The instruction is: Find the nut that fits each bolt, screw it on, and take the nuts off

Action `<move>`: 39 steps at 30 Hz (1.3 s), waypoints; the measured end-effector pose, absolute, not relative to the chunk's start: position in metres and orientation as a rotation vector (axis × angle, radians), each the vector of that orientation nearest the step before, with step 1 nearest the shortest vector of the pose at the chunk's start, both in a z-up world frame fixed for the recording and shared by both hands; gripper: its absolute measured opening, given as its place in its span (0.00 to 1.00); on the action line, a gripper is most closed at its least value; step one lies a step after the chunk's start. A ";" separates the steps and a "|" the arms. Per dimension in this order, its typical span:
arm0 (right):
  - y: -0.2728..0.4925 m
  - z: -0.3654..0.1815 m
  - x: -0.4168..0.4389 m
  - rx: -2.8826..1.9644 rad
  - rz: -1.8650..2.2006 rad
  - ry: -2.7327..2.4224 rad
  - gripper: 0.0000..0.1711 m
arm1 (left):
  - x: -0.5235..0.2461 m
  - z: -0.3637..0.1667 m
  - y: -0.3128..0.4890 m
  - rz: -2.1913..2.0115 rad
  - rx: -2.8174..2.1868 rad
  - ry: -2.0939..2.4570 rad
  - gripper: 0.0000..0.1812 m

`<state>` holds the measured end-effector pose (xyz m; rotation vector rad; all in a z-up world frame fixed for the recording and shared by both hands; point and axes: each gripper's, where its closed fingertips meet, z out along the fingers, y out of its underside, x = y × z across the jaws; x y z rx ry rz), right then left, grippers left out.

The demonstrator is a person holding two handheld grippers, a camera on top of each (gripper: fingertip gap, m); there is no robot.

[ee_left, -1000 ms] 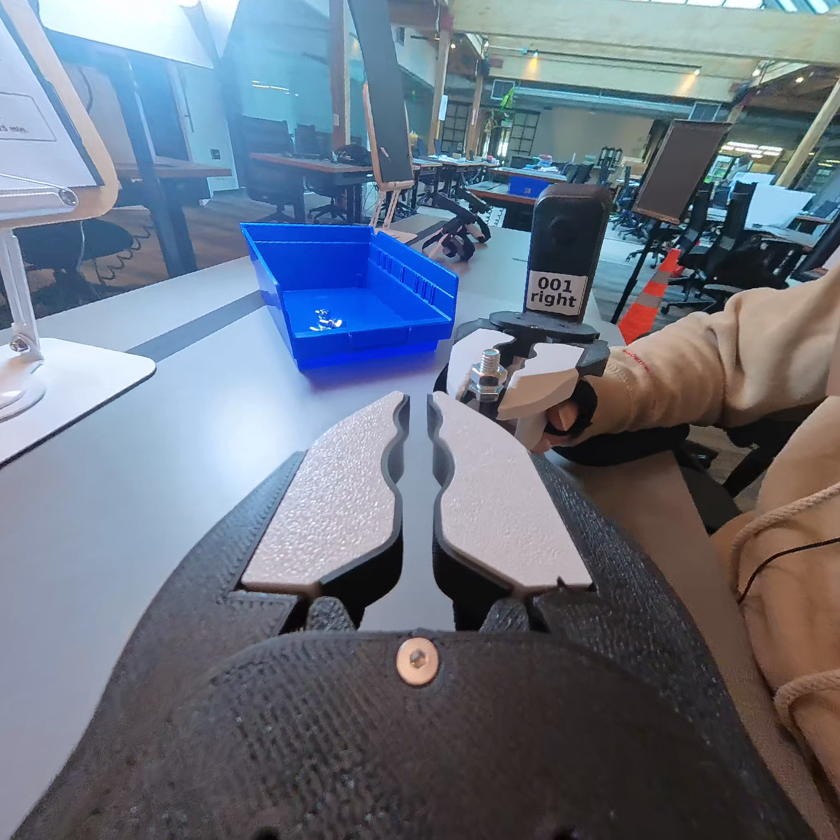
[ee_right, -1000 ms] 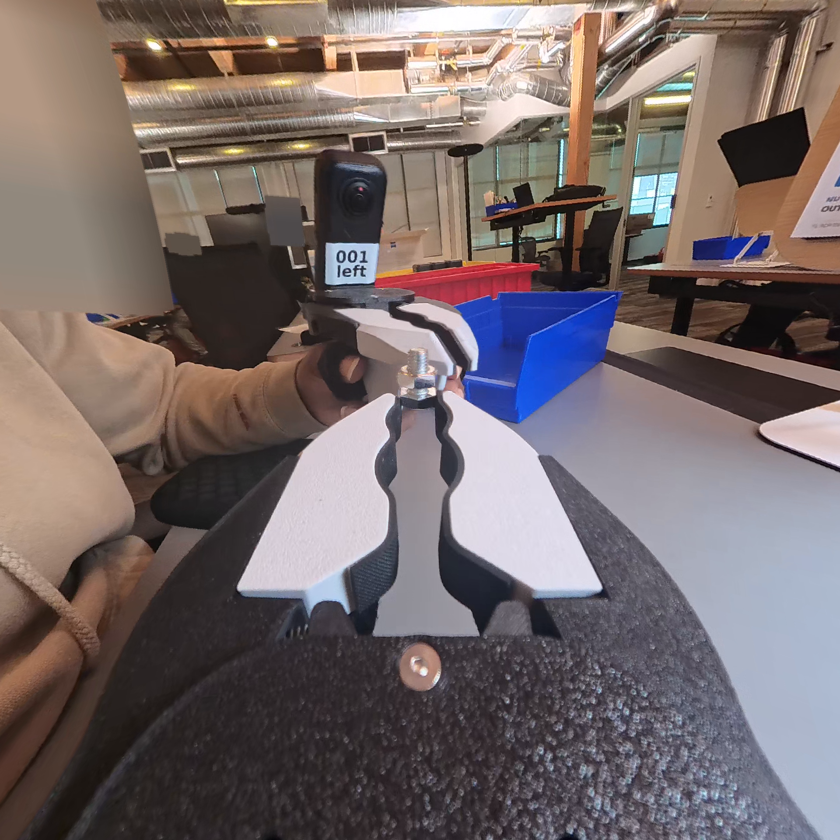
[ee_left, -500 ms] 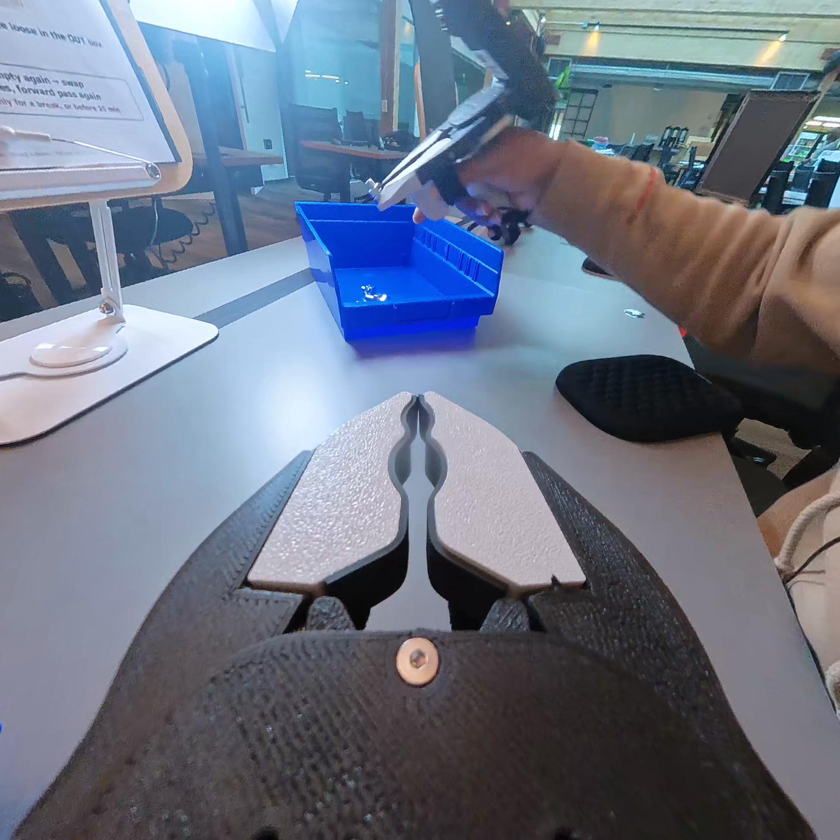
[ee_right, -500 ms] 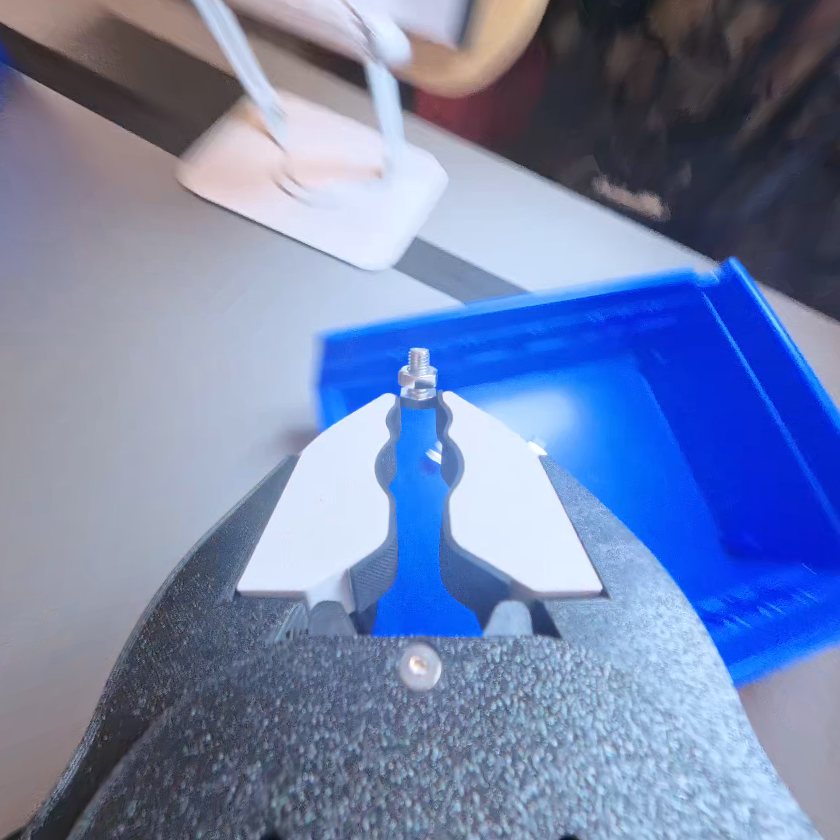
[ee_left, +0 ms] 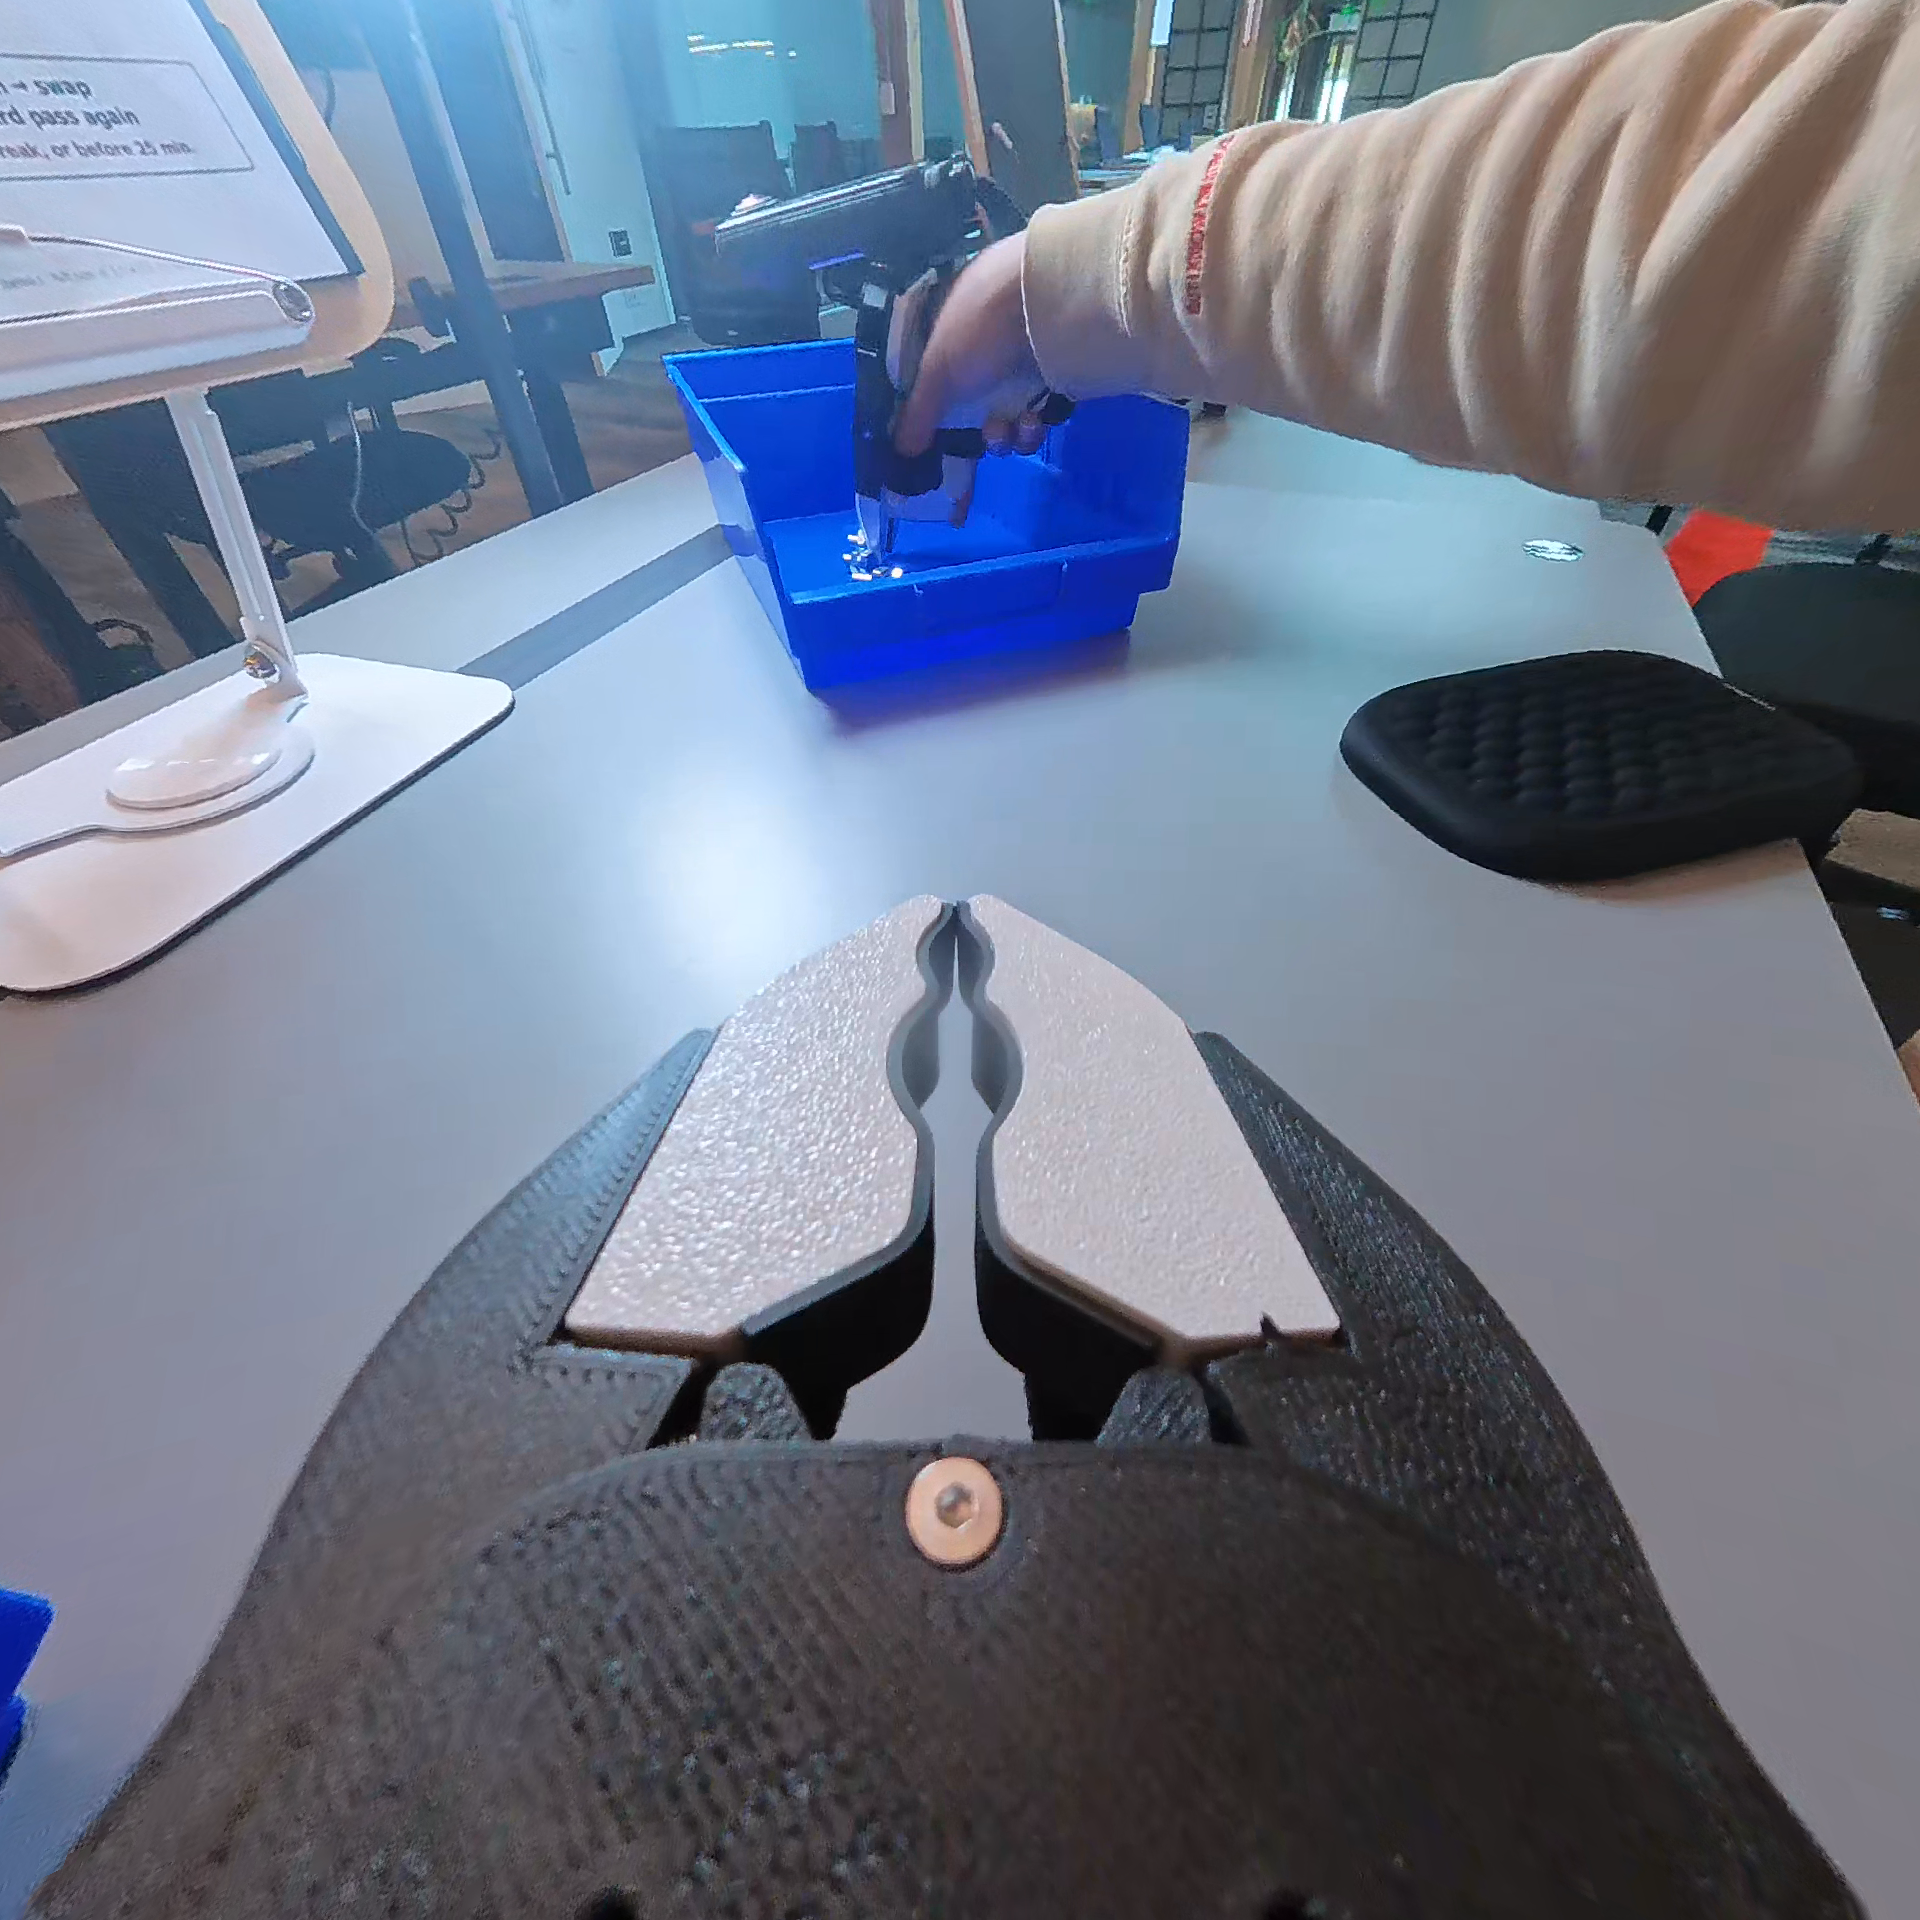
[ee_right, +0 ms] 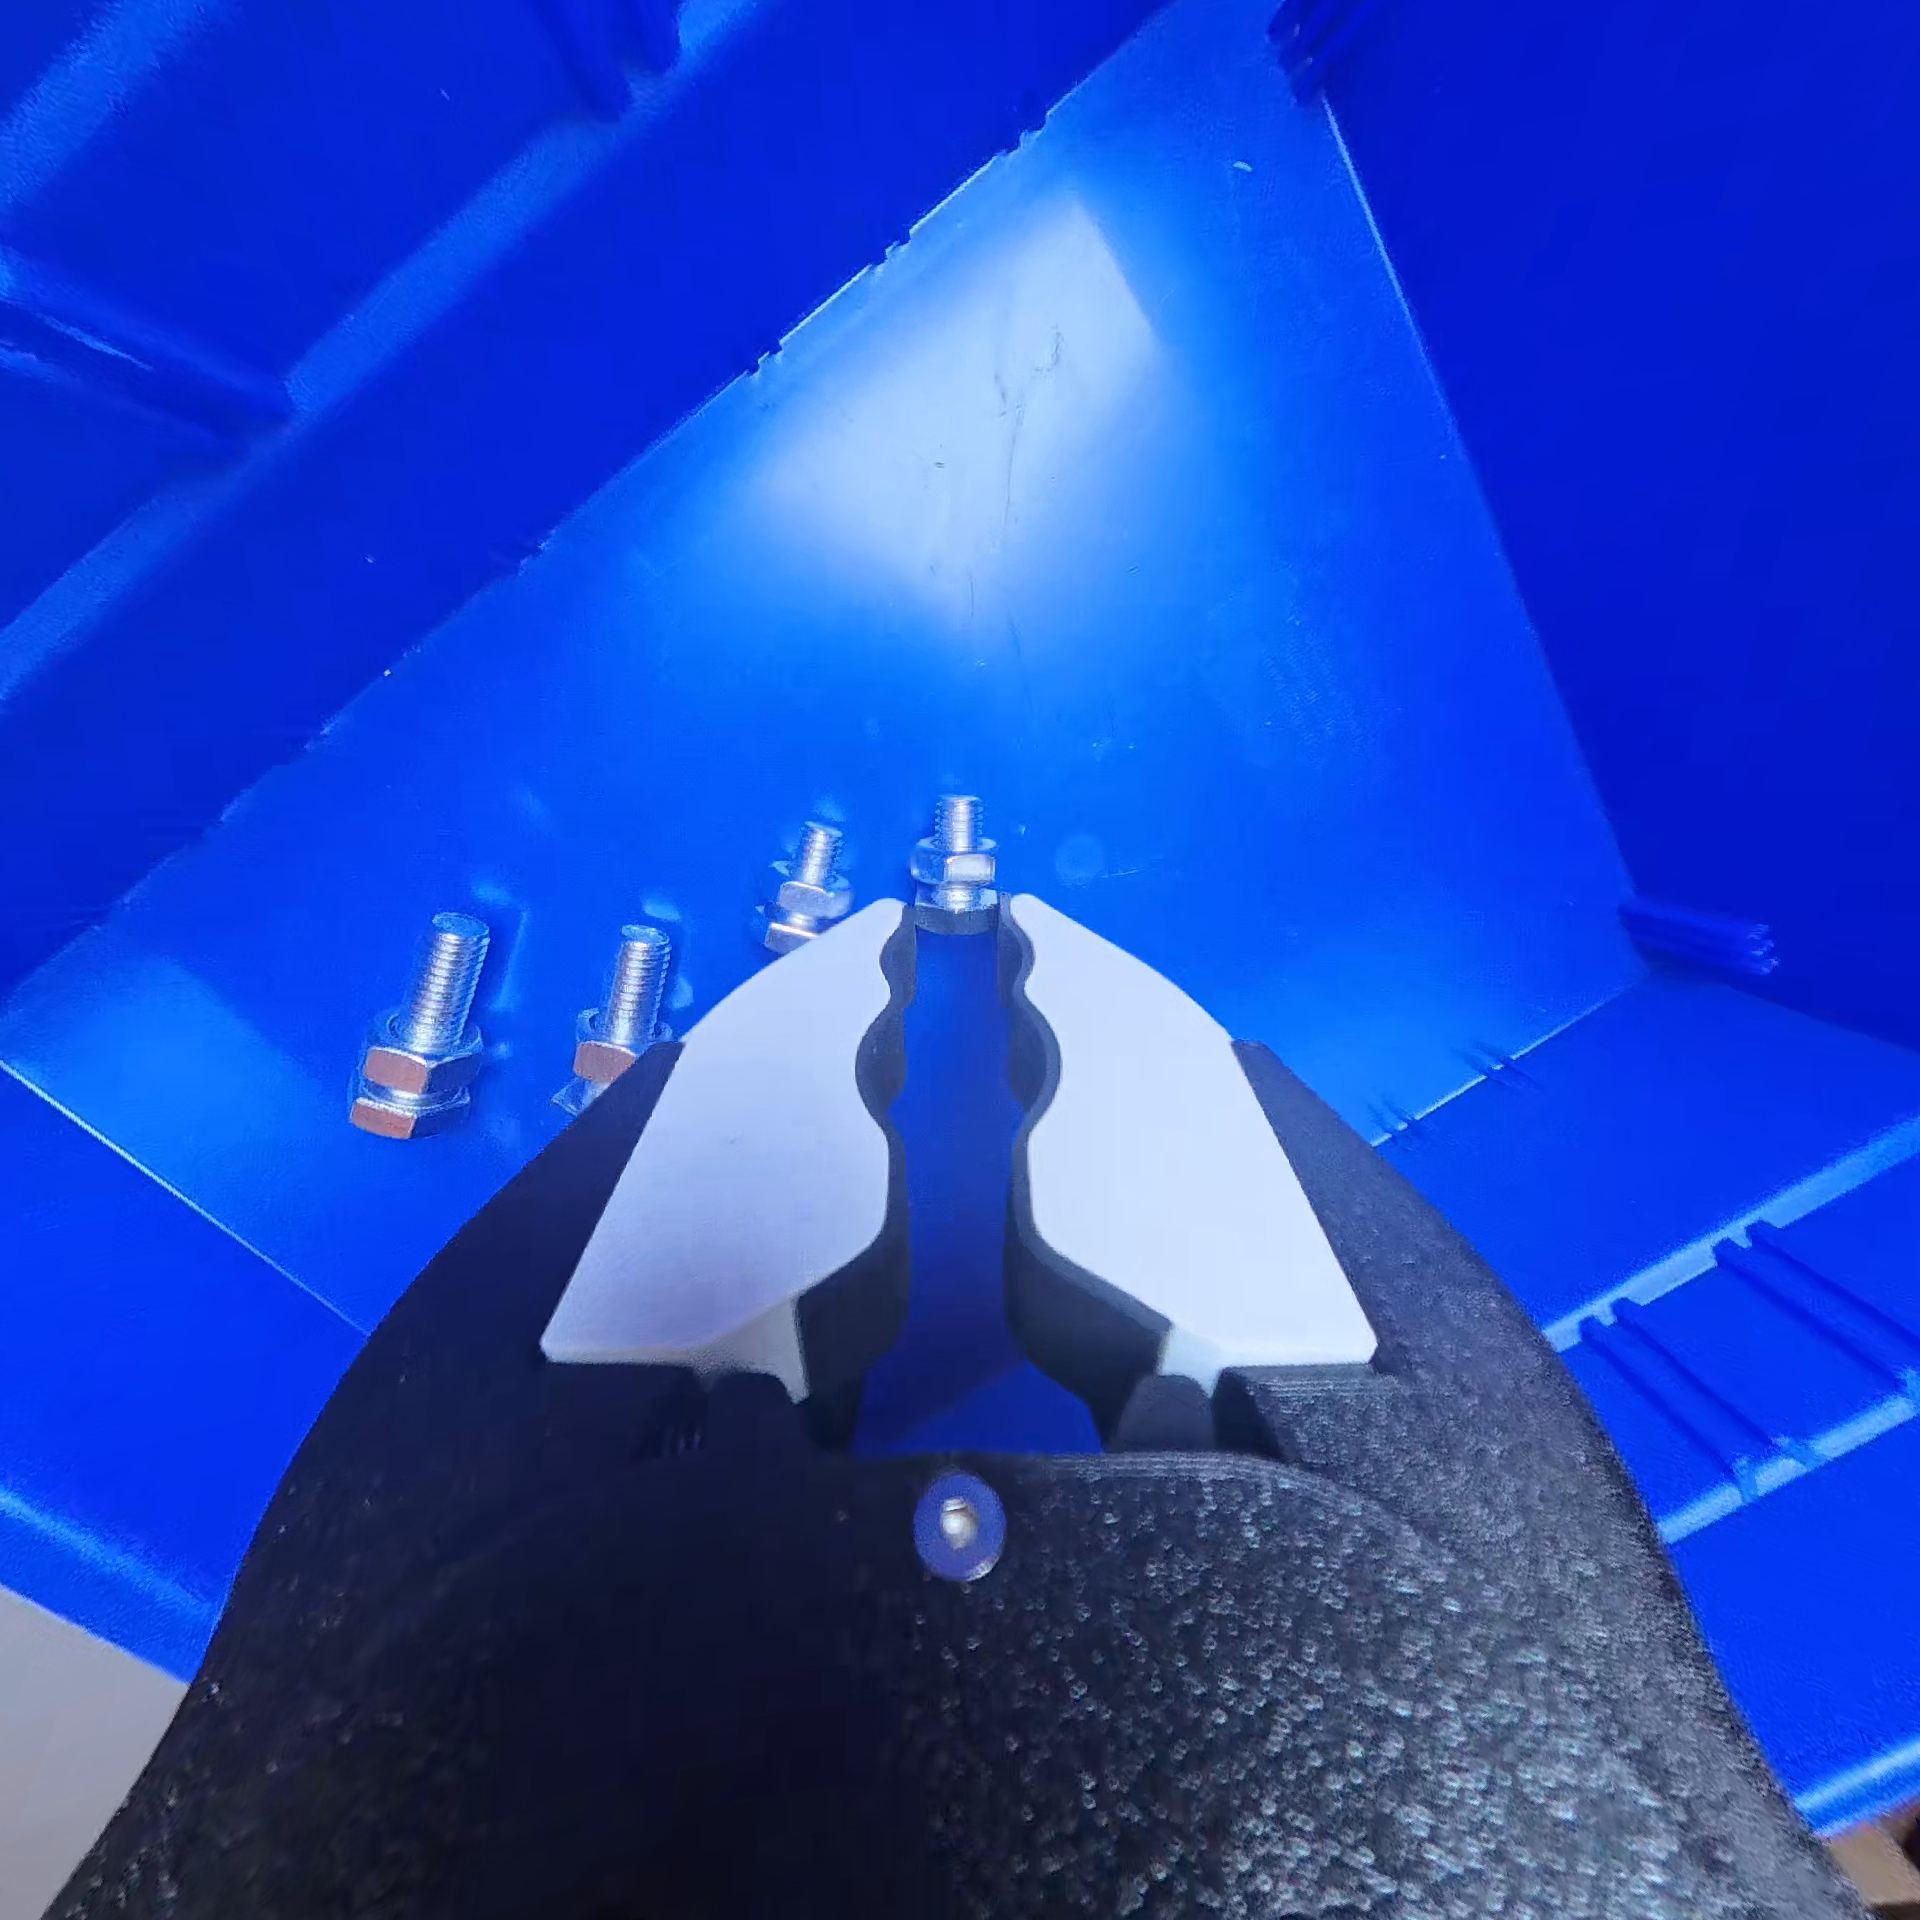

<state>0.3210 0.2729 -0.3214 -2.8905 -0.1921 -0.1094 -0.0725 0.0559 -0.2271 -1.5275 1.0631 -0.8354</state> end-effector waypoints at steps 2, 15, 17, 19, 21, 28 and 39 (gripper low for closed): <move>0.272 -0.320 0.322 -2.888 -0.123 -0.205 0.13 | -0.074 -0.226 0.058 -0.831 -1.524 1.048 0.00; 0.198 -0.159 0.153 -1.937 0.337 -0.653 0.16 | -0.246 -0.147 0.156 -0.466 -1.750 0.660 0.09; 0.163 -0.159 0.115 -1.851 0.429 -0.737 0.16 | -0.278 -0.165 0.176 -0.373 -1.926 0.674 0.12; 0.136 -0.168 0.086 -1.786 0.482 -0.808 0.16 | -0.303 -0.196 0.190 -0.277 -2.133 0.754 0.13; 0.116 -0.180 0.063 -1.749 0.537 -0.854 0.15 | -0.321 -0.231 0.192 -0.235 -2.356 0.850 0.14; 0.097 -0.220 0.037 -1.759 0.662 -0.882 0.13 | -0.371 -0.307 0.177 0.067 -2.812 1.202 0.14; 0.095 -0.224 0.042 -1.753 0.728 -0.847 0.12 | -0.378 -0.326 0.174 0.227 -2.888 1.441 0.04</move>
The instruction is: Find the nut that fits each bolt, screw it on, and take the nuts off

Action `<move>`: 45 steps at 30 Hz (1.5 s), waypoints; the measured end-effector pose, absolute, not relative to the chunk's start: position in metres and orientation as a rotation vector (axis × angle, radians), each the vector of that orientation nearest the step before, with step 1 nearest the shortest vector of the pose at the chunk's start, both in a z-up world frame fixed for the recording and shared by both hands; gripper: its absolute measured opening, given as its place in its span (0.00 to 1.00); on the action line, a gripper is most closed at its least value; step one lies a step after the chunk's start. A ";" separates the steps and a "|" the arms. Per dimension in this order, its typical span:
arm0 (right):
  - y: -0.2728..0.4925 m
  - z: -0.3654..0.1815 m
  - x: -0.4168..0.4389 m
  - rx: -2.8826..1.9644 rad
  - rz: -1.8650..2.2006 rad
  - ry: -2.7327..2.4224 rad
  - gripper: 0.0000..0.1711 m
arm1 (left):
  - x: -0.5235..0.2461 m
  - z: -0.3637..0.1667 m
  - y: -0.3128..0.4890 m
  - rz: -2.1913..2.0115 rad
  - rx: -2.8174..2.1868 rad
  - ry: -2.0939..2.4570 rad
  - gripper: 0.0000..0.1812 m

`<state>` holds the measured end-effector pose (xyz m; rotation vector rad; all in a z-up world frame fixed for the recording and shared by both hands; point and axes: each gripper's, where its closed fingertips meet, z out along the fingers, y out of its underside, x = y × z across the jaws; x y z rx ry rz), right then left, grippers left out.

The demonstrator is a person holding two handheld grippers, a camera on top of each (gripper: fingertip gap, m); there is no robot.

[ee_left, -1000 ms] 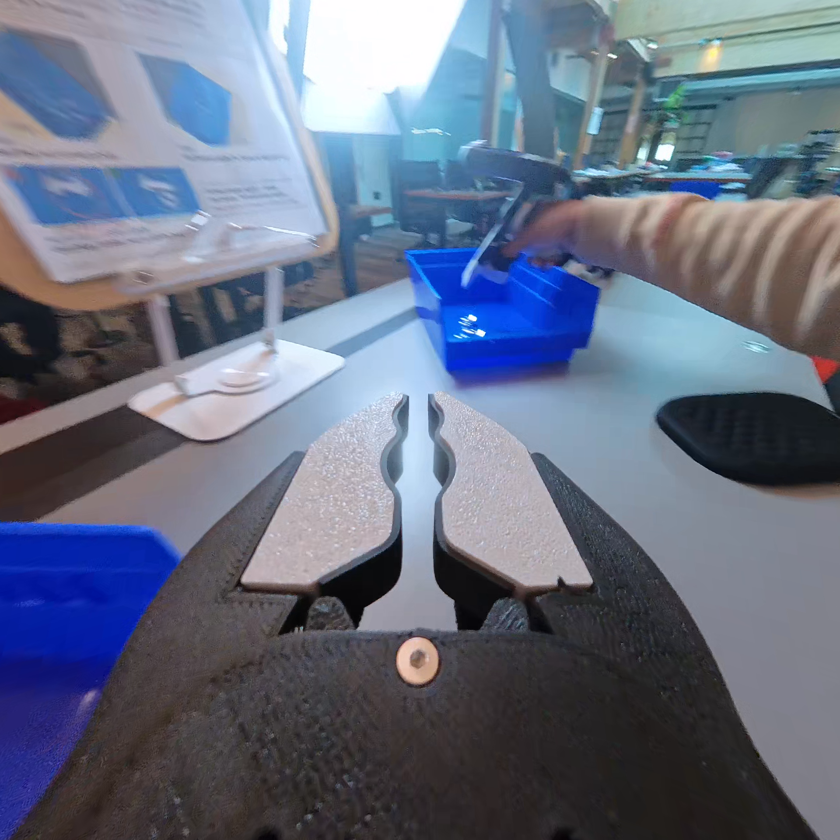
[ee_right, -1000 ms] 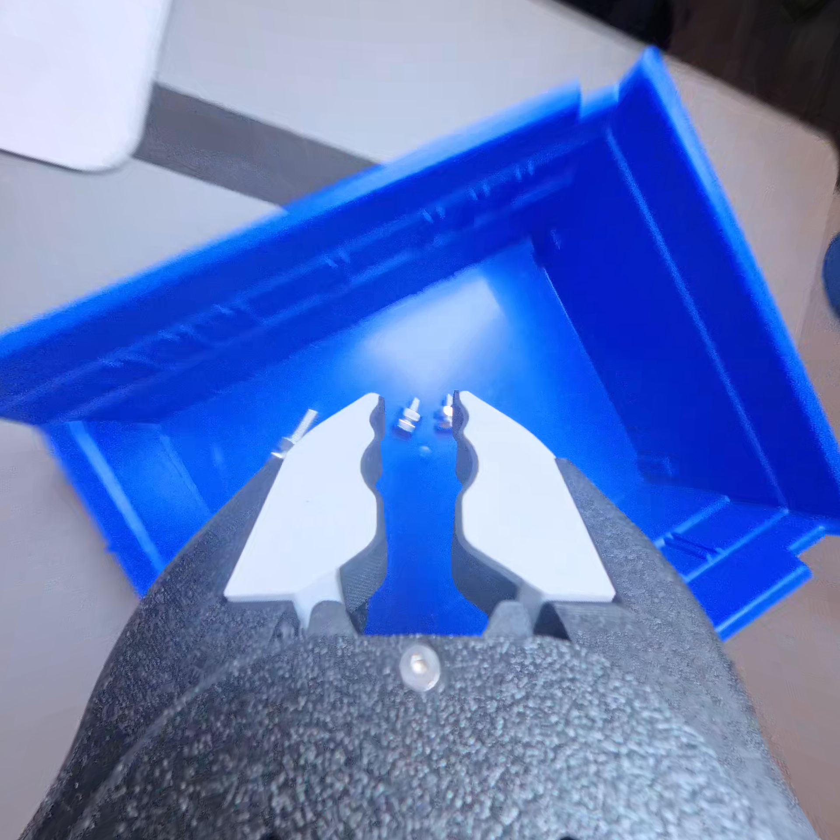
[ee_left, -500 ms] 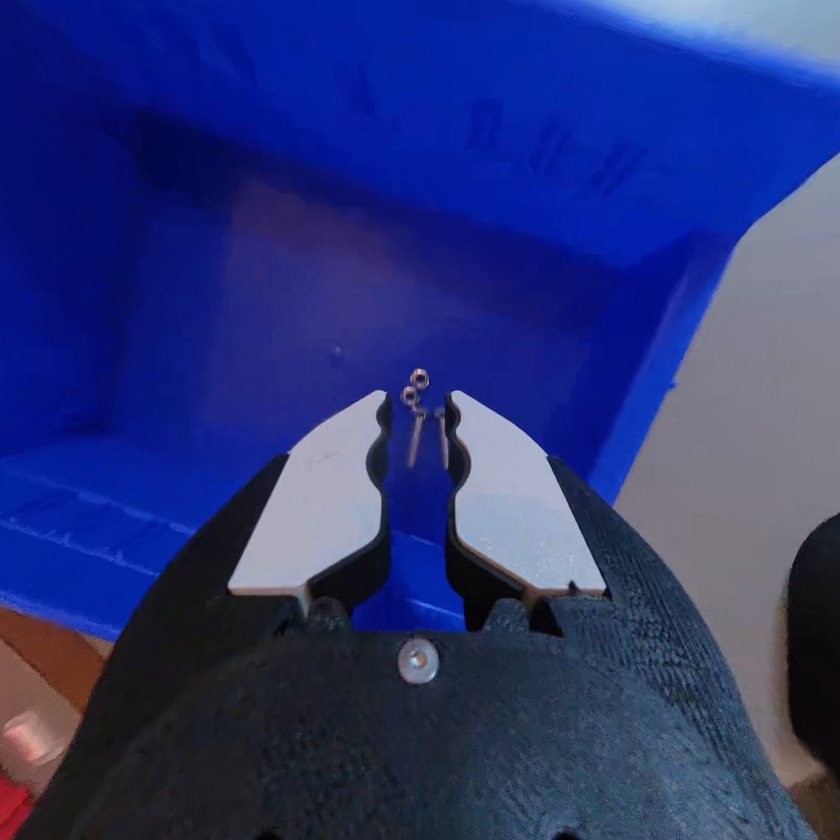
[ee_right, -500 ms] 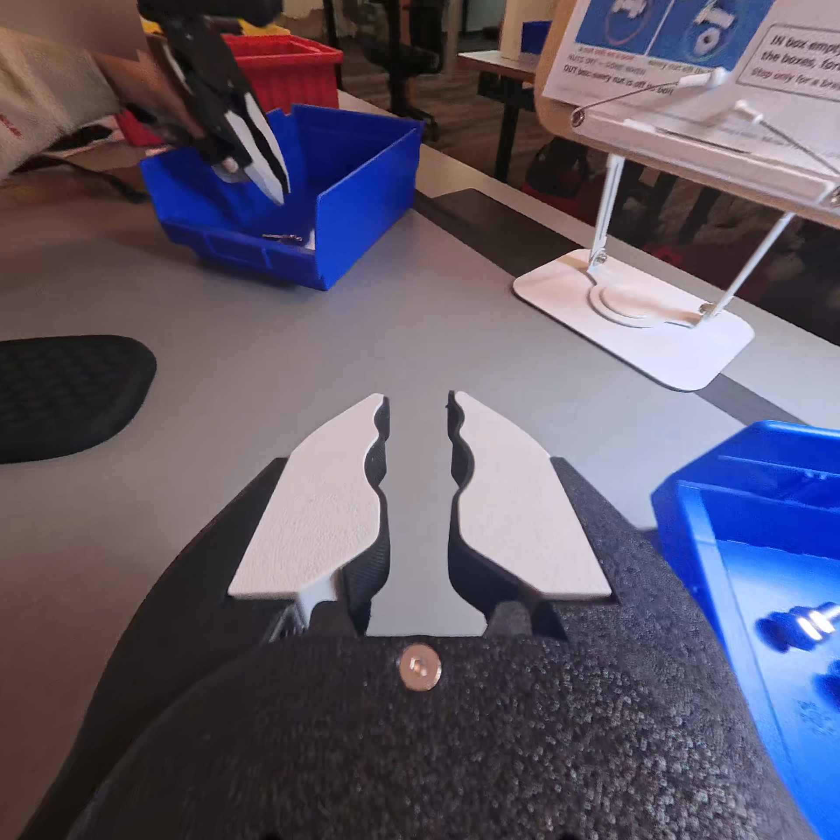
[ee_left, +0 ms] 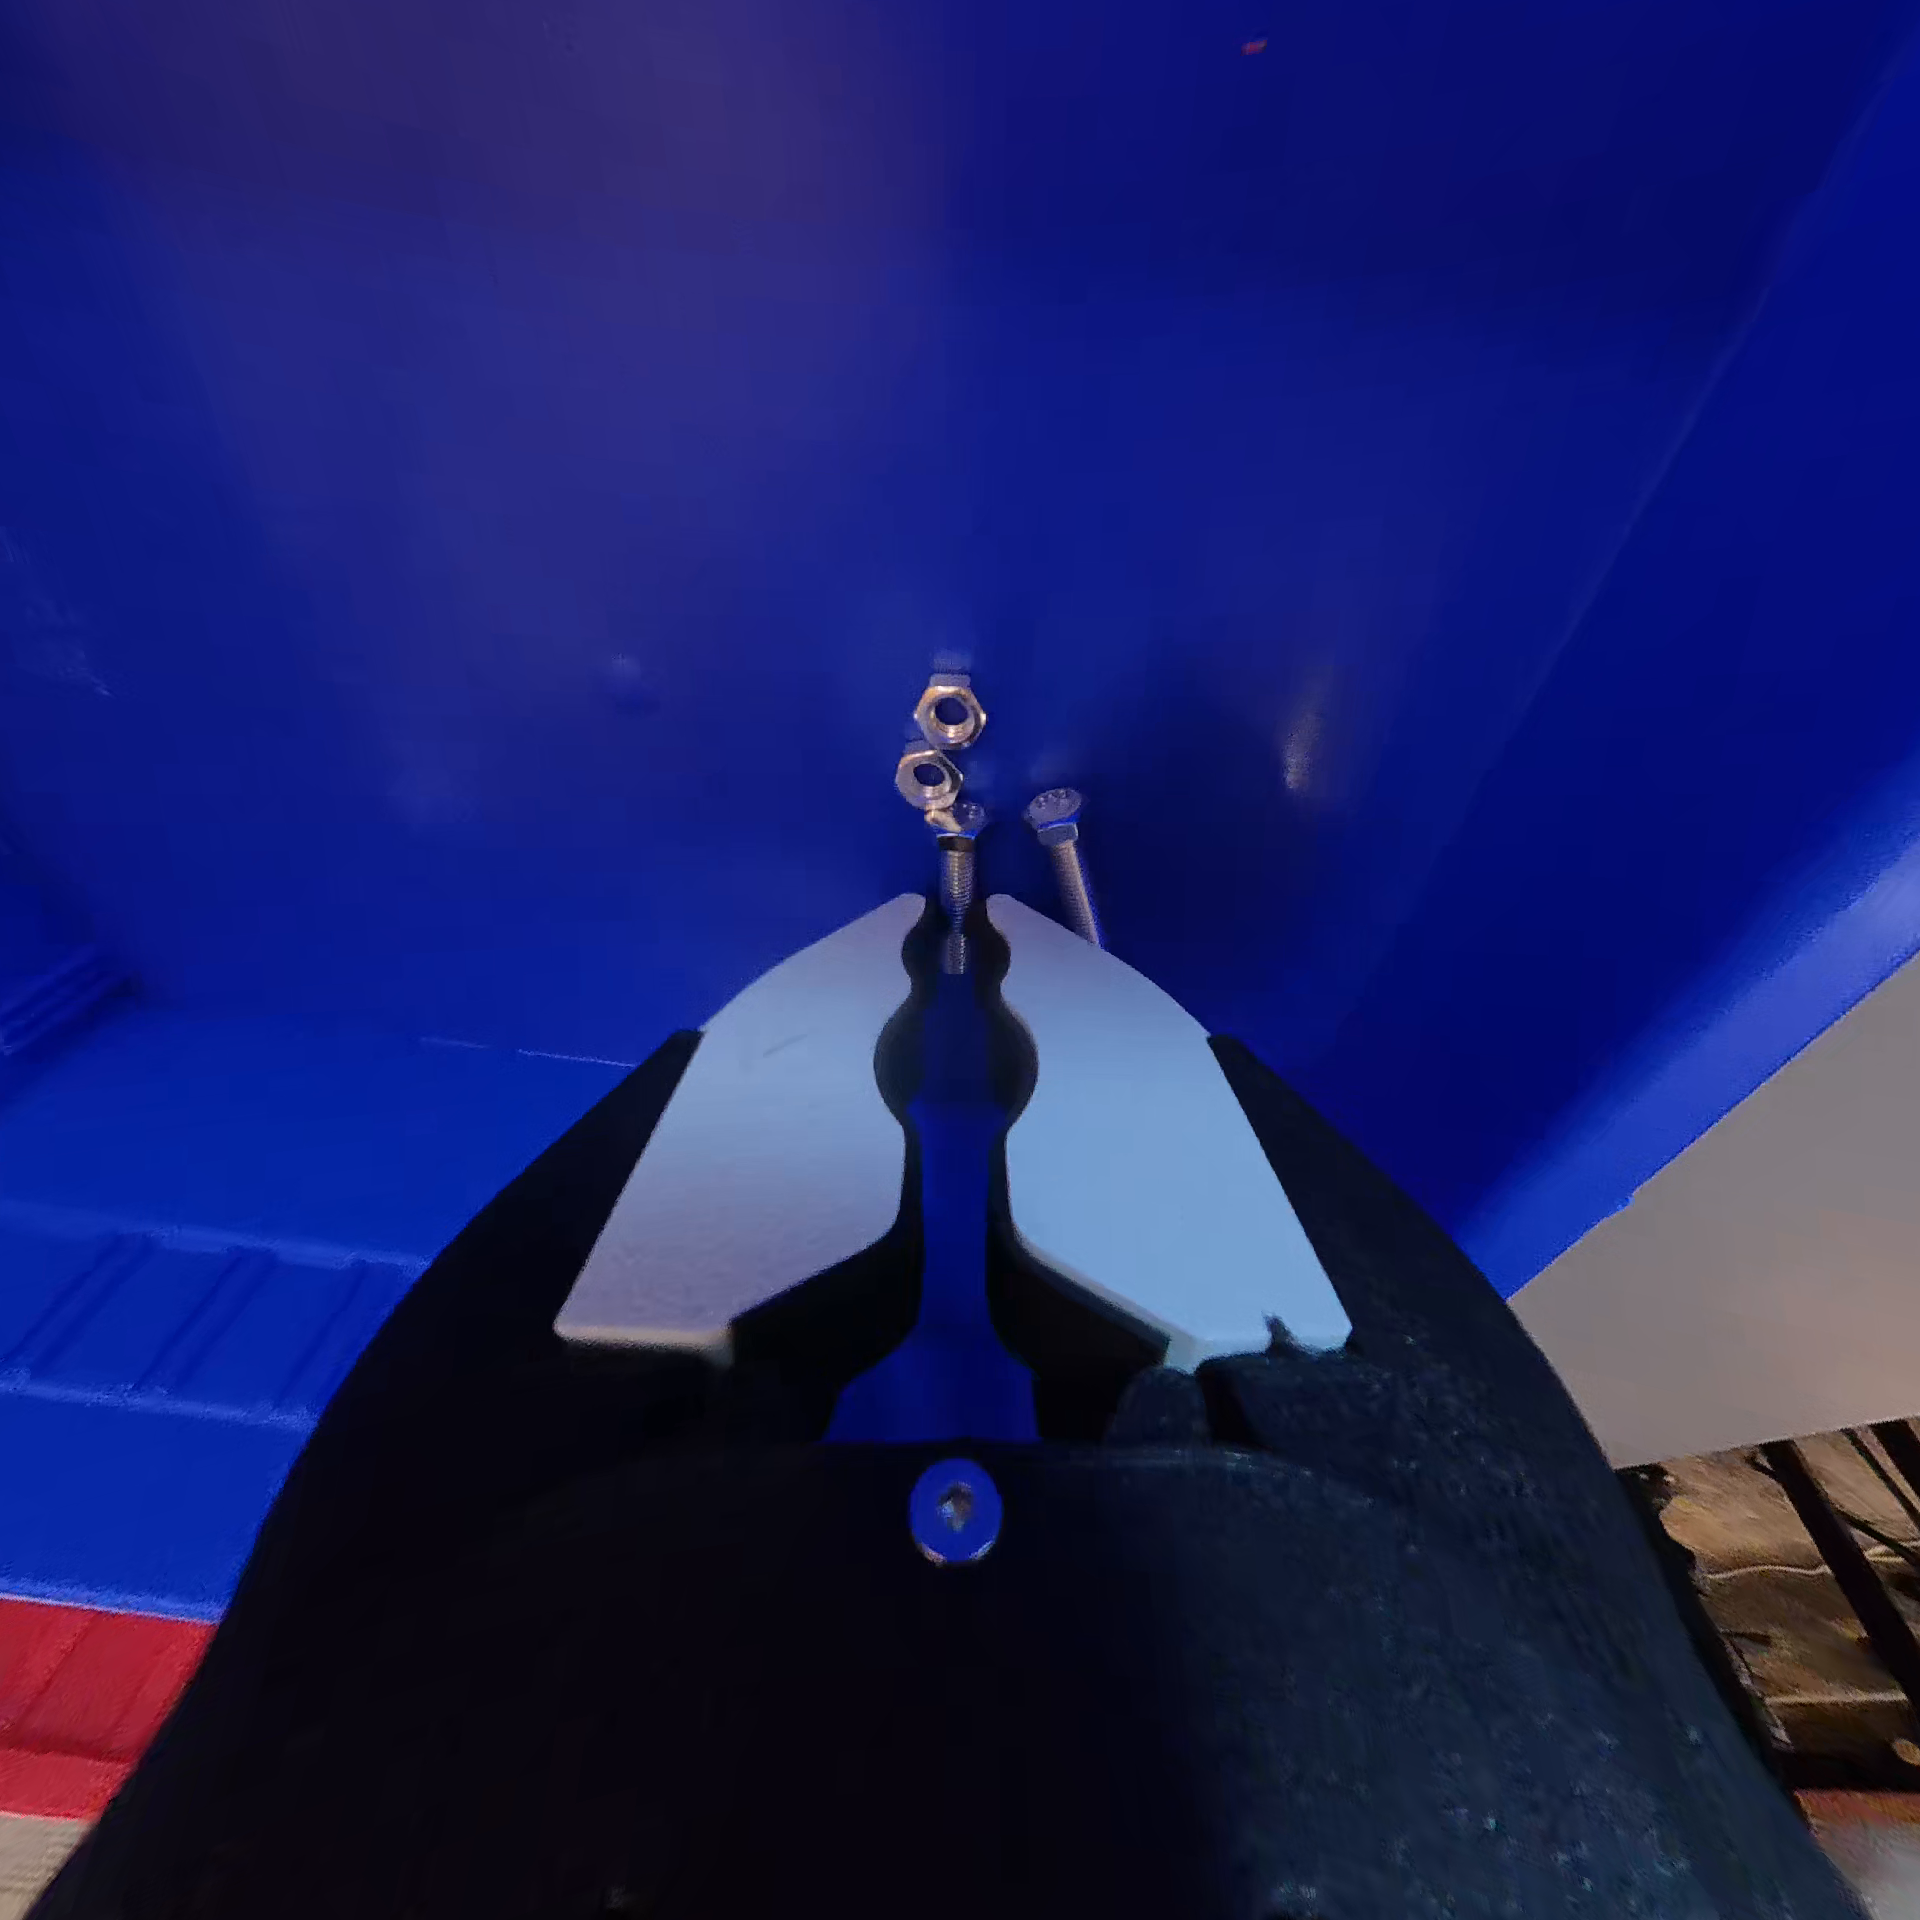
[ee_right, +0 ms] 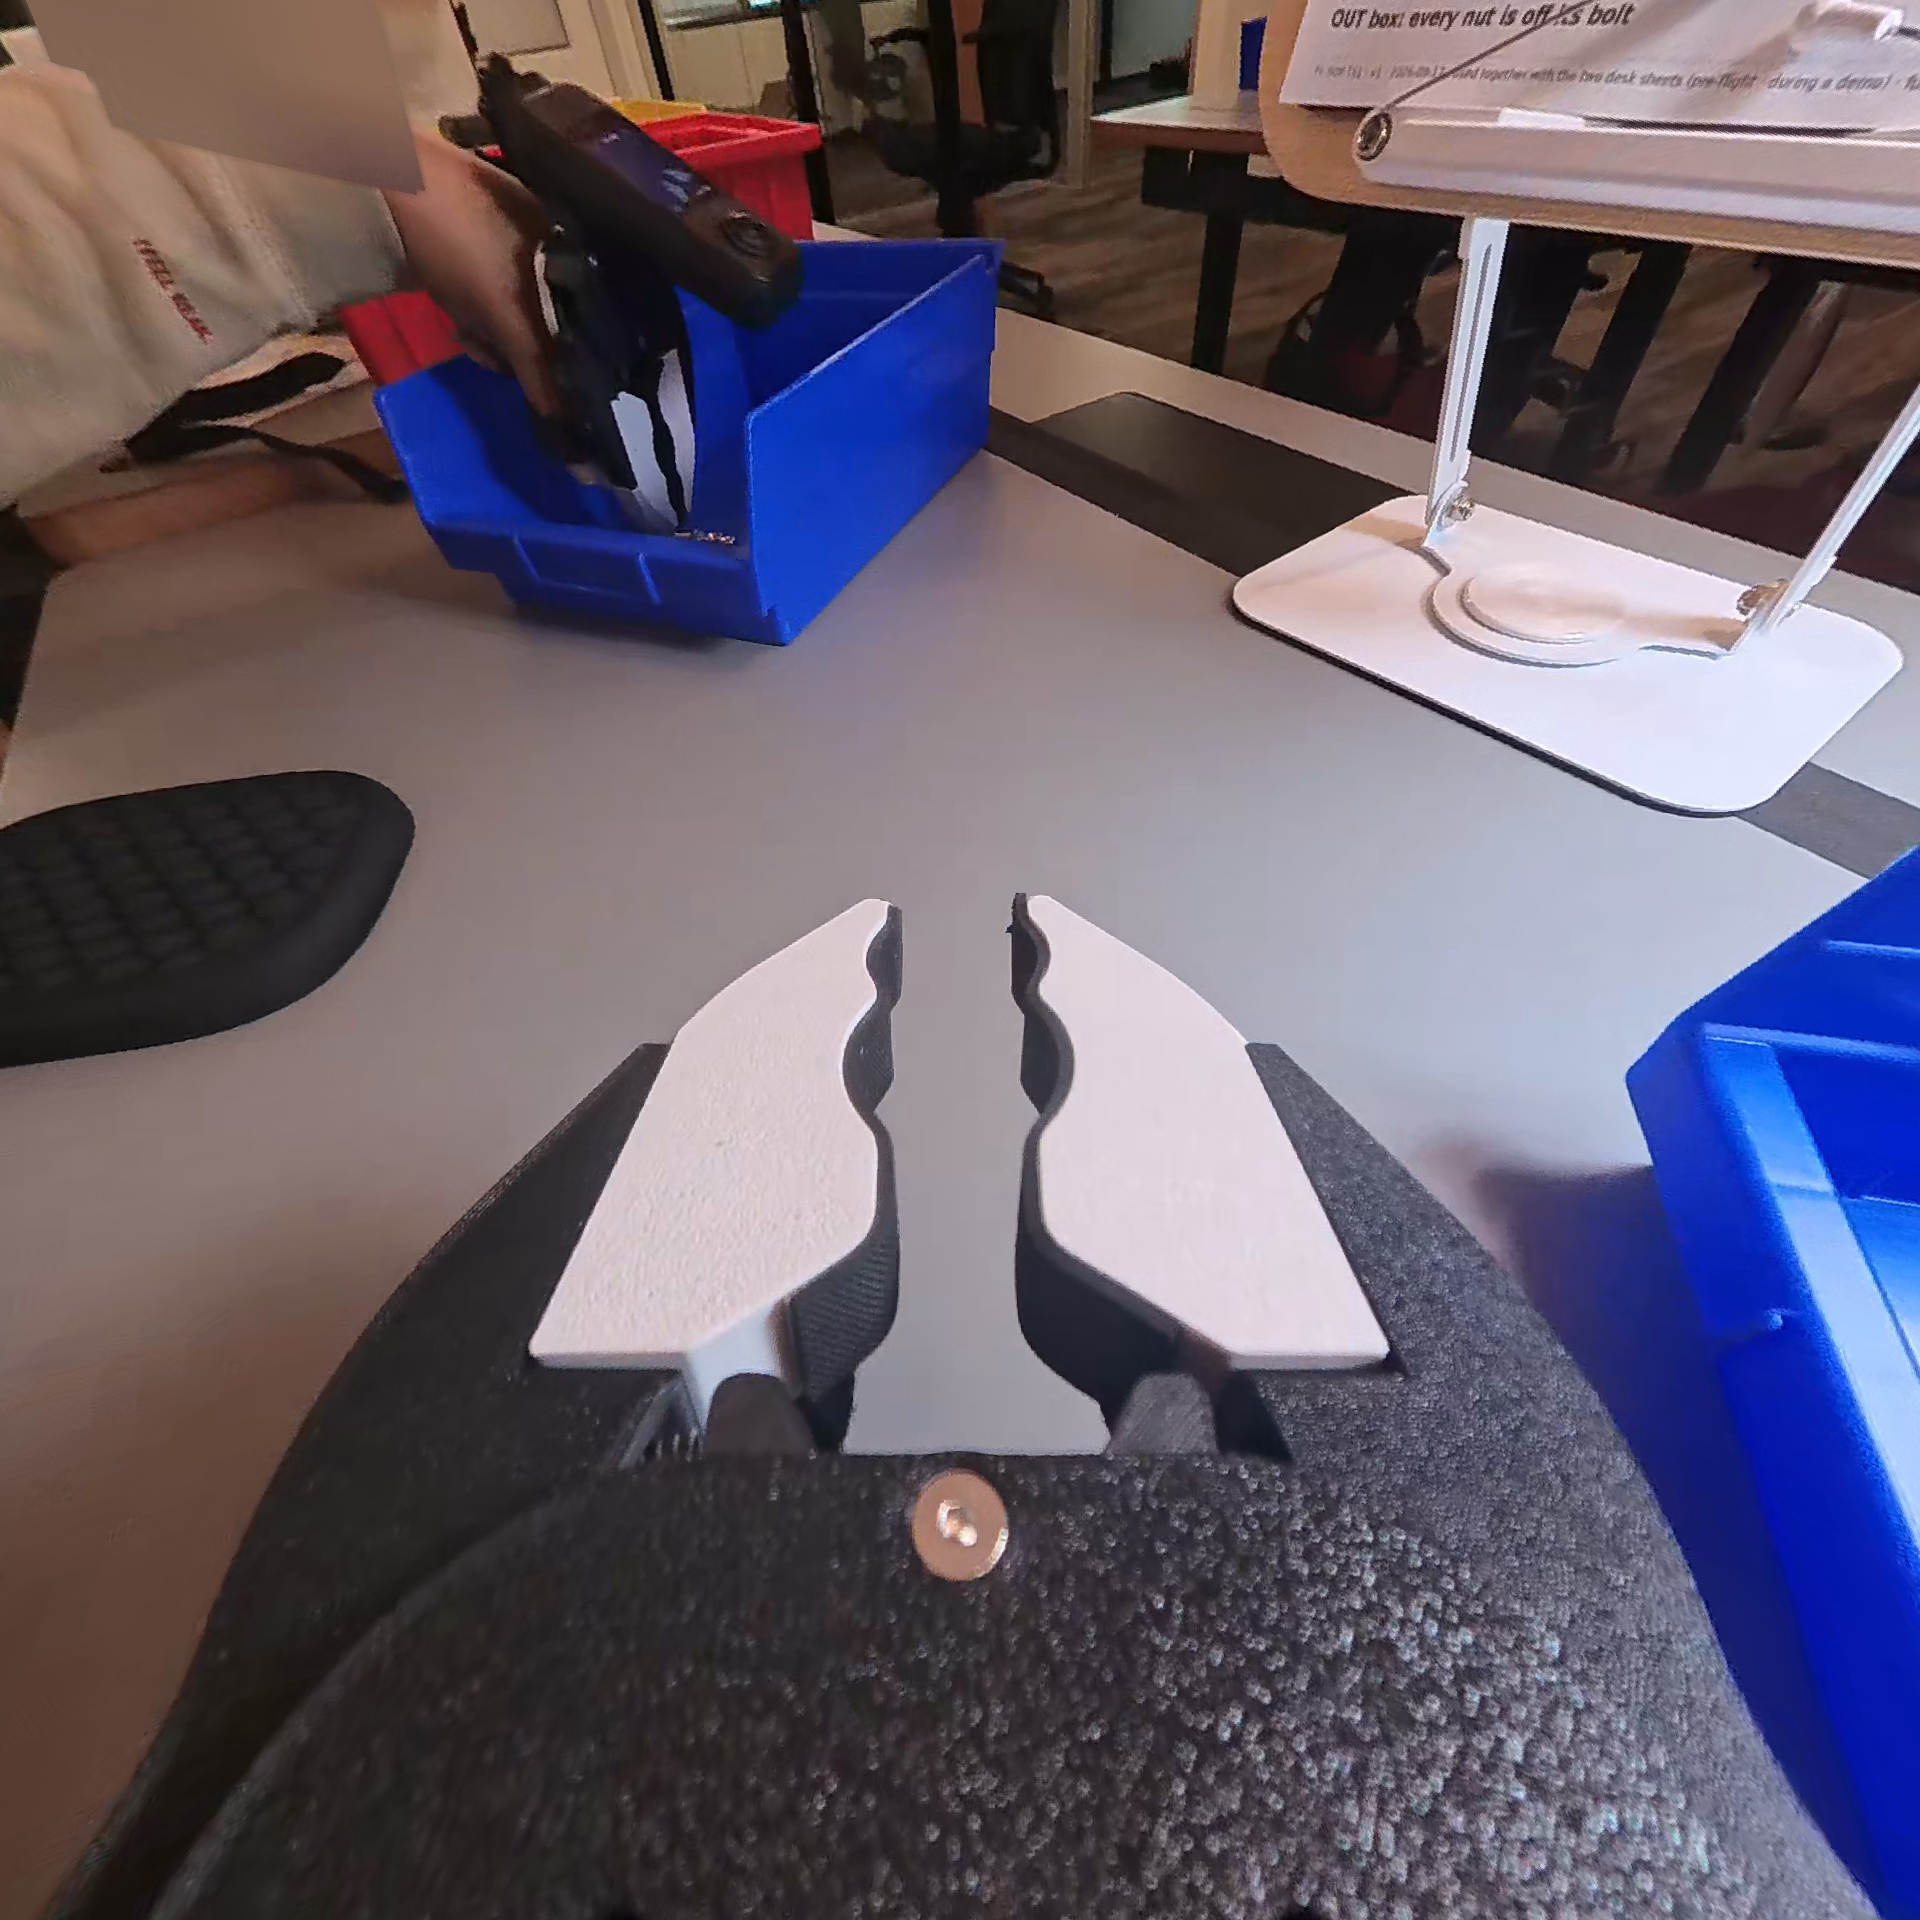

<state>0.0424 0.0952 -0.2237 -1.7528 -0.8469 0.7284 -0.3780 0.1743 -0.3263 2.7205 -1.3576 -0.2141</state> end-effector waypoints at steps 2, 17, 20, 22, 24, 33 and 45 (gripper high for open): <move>0.093 -0.222 0.041 -1.736 0.729 -0.856 0.11 | -0.378 -0.325 0.178 -0.247 2.737 -1.371 0.03; 0.040 -0.240 -0.051 -1.193 -0.053 -1.509 0.13 | -0.142 -0.254 0.058 0.451 2.591 -2.012 0.03; 0.033 -0.248 -0.068 -0.999 -0.278 -1.598 0.14 | -0.108 -0.265 0.036 0.653 2.498 -1.927 0.03; 0.030 -0.253 -0.075 -0.905 -0.357 -1.619 0.14 | -0.092 -0.268 0.029 0.761 2.473 -1.854 0.03; 0.030 -0.256 -0.078 -0.864 -0.402 -1.616 0.14 | -0.083 -0.269 0.024 0.831 2.446 -1.787 0.03; 0.034 -0.259 -0.075 -0.780 -0.465 -1.599 0.07 | -0.074 -0.266 0.015 1.001 2.403 -1.633 0.03; 0.027 -0.195 -0.056 -1.325 0.925 -1.056 0.06 | -0.060 -0.180 0.022 1.647 2.602 -2.473 0.14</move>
